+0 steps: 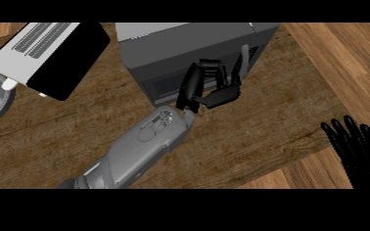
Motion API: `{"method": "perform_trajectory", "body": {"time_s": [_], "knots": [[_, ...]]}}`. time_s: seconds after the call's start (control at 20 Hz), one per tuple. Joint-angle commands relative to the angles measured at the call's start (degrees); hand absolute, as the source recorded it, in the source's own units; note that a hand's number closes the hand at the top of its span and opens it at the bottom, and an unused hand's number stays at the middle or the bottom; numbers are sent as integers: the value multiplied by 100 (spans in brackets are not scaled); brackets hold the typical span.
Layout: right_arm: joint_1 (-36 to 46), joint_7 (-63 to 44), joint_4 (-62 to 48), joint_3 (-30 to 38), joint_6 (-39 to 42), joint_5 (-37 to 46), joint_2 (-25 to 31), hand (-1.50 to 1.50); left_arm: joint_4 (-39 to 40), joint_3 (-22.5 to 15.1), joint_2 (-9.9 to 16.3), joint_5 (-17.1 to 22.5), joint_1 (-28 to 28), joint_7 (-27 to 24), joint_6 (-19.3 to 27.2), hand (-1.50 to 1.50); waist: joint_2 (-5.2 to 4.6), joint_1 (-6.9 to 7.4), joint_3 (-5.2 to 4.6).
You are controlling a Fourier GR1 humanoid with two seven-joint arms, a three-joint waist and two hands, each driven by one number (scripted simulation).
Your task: Pick up the milk, place it into the microwave and close the microwave
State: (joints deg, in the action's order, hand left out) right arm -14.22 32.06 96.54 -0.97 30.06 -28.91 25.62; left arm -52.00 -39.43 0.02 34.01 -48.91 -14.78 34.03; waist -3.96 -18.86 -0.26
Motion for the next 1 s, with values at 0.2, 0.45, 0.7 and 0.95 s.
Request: {"method": "perform_trajectory", "body": {"time_s": [0.2, 0.45, 0.7, 0.95], "knots": [[-58, -96, 263, 11, 288, -353, 176, -150, 442, 236, -1, 347, -411, -335, 20, 150, -89, -187, 9], [-122, -185, 423, 34, 355, -492, 279, -150, 570, 247, -1, 449, -443, -506, 44, 150, -85, -192, 17], [-75, -265, 586, 158, 380, -679, 413, -150, 551, 228, -1, 574, -442, -681, 131, 150, -115, -318, 15], [-107, -318, 770, 225, 409, -831, 490, -150, 629, 228, -1, 664, -469, -792, 124, 150, -98, -295, 17]]}}
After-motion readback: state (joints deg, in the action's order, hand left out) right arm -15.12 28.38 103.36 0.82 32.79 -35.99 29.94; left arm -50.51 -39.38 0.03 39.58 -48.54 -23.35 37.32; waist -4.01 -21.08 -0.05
